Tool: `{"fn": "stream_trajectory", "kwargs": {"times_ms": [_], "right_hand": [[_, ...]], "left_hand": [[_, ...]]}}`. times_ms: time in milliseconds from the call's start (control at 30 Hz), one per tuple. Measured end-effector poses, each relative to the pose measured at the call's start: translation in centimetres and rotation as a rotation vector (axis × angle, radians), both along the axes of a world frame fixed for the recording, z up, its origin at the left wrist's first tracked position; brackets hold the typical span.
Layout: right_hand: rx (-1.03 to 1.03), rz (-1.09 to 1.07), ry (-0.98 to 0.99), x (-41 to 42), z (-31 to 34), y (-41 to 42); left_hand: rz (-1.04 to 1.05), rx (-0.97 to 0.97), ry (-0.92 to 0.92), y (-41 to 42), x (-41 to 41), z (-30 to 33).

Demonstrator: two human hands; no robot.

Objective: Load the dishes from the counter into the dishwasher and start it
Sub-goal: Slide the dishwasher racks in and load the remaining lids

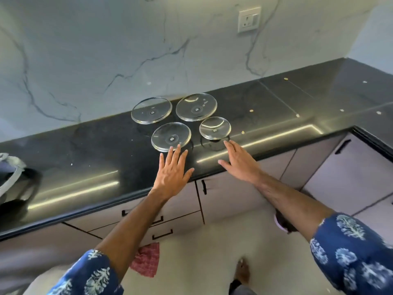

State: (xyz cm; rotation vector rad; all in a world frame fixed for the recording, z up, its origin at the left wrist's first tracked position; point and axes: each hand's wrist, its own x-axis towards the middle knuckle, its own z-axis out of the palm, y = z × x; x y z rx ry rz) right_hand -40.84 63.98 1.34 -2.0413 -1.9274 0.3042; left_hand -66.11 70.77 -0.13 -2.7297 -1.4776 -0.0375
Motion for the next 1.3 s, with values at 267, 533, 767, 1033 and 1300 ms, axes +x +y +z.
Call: {"fn": "stream_trajectory", "kwargs": {"times_ms": [267, 533, 767, 1033, 1300], "right_hand": [[-0.189, -0.32, 0.631, 7.4, -1.7, 12.5], [-0.337, -0.54, 1.217, 8.5, -5.2, 18.9], [-0.301, -0.601, 1.442, 8.6, -5.7, 19.6], [-0.171, -0.659, 1.481, 12.1, -4.7, 9.6], [0.074, -0.813, 1.593, 10.7, -3.7, -6.0]], "left_hand": [[0.061, -0.058, 0.039, 7.5, 7.3, -0.2], [0.029, -0.133, -0.013, 11.6, 10.4, -1.7], [-0.099, -0.245, -0.25, 15.8, 11.8, -1.9], [-0.308, -0.61, -0.621, 17.8, 18.2, -2.2], [-0.508, -1.297, -0.663, 9.5, 26.0, -2.4]]}}
